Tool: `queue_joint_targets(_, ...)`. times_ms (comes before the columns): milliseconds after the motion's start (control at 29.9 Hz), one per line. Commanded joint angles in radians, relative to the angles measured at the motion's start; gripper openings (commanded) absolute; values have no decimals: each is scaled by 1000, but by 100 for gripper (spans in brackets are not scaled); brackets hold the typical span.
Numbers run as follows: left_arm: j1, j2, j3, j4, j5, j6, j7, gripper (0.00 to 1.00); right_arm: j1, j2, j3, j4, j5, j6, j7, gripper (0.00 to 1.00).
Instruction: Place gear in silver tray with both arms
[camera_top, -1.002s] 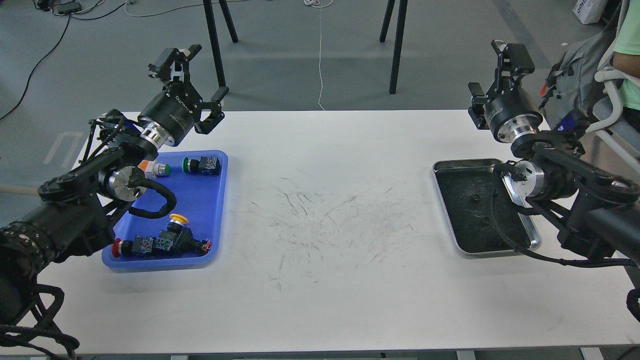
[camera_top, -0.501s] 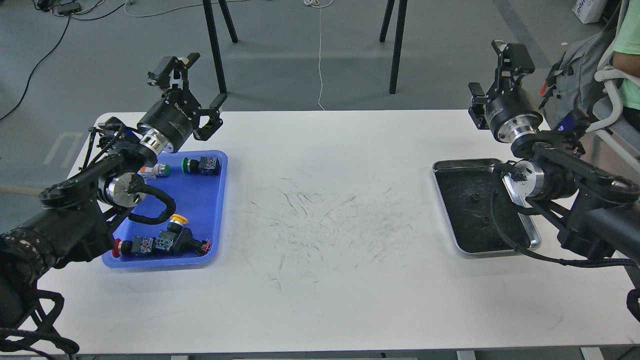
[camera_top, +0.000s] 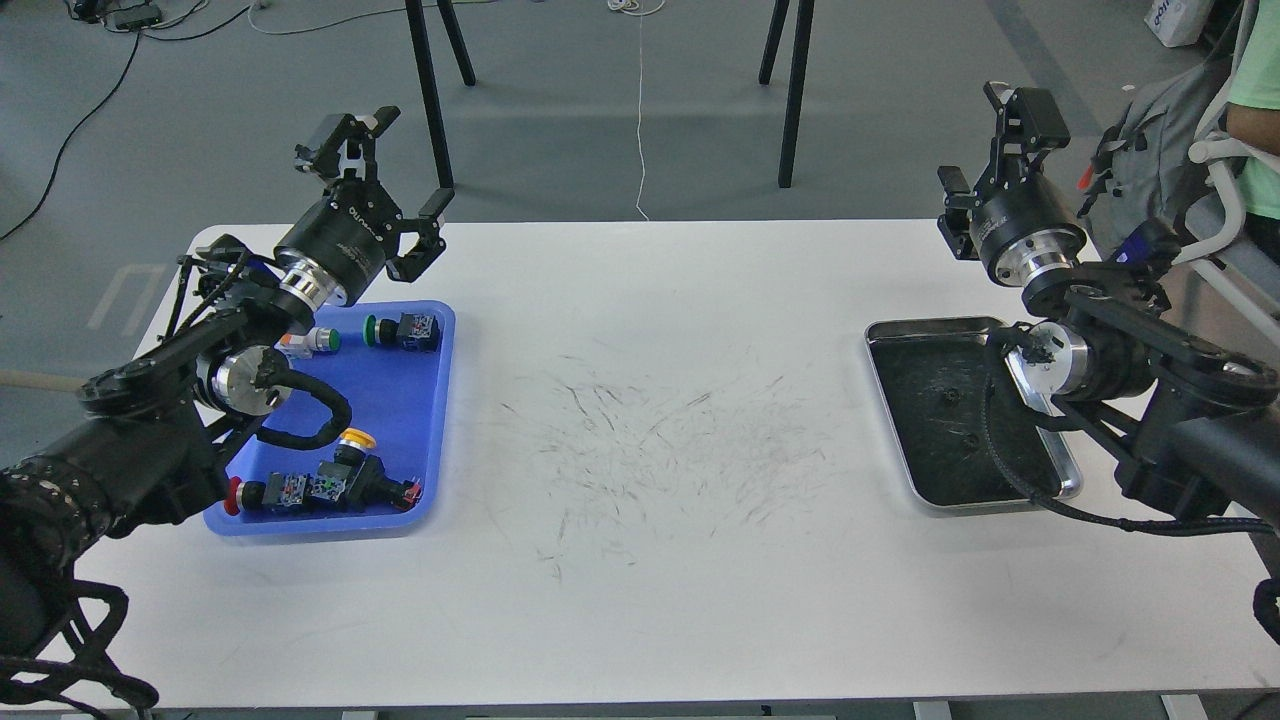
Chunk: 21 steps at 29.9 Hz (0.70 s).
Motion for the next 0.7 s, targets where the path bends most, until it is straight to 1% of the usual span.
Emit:
queue_joint_targets(0, -1, 1, 0, 0, 0, 0, 0, 100, -3, 1, 0, 0, 0, 0, 0, 99)
queue_joint_targets(668, -1, 3, 2, 0, 2, -2, 0, 100, -9, 0, -14, 1, -6, -1, 0, 99)
